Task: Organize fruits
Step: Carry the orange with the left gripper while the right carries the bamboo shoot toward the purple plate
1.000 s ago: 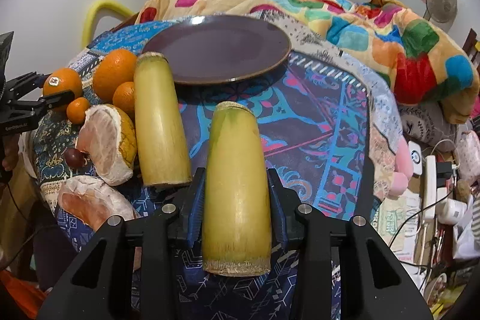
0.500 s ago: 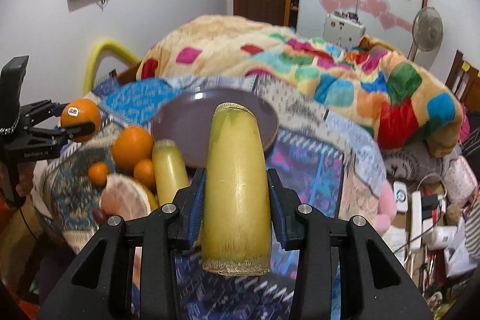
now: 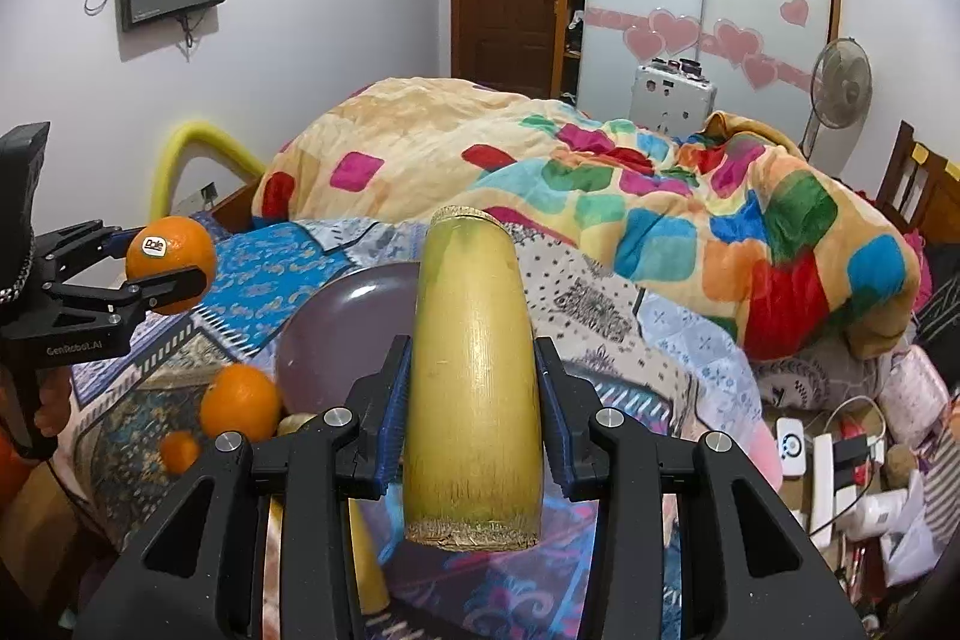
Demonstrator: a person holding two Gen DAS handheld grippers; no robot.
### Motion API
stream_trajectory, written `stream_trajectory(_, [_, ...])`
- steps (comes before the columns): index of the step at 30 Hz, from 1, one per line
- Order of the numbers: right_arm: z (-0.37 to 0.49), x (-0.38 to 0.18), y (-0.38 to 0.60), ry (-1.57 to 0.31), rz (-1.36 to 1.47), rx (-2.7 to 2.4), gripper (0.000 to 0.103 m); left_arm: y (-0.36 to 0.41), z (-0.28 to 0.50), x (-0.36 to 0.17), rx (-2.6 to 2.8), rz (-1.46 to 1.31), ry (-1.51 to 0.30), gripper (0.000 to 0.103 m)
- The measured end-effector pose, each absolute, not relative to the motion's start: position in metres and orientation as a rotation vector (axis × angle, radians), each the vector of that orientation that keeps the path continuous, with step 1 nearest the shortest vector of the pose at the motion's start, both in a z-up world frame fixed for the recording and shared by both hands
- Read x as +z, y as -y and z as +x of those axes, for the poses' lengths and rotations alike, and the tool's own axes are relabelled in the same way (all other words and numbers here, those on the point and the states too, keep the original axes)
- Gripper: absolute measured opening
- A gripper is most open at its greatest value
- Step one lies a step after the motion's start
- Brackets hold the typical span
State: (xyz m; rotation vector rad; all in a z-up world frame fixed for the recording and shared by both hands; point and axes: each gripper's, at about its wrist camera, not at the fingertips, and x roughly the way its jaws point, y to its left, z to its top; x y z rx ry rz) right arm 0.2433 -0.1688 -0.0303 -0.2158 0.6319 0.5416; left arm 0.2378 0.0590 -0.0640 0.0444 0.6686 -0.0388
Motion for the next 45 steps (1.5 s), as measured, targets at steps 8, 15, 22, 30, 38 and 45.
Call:
stream_trajectory(8, [0.26,-0.032,0.159,-0.625,-0.218,0.537,0.036,-0.055,0.265,-0.067,-0.028,0.058,-0.673,0.068])
stream_trajectory(15, [0.282,-0.05,0.145,-0.664,-0.218,0.545,0.036,-0.051,0.288,-0.074,-0.032,0.053,-0.703,0.068])
stream_trajectory(22, [0.309,-0.076,0.136,-0.728,-0.215,0.53,0.036,-0.044,0.312,-0.088,-0.064,0.04,-0.764,0.068])
stream_trajectory(30, [0.33,-0.097,0.125,-0.81,-0.232,0.525,0.036,-0.029,0.334,-0.109,-0.076,0.081,-0.837,0.068])
stream_trajectory(38, [0.335,-0.108,0.119,-0.842,-0.247,0.538,0.036,-0.02,0.344,-0.122,-0.101,0.109,-0.885,0.068])
stream_trajectory(45, [0.334,-0.113,0.115,-0.846,-0.283,0.531,0.036,-0.018,0.352,-0.127,-0.108,0.094,-0.922,0.068])
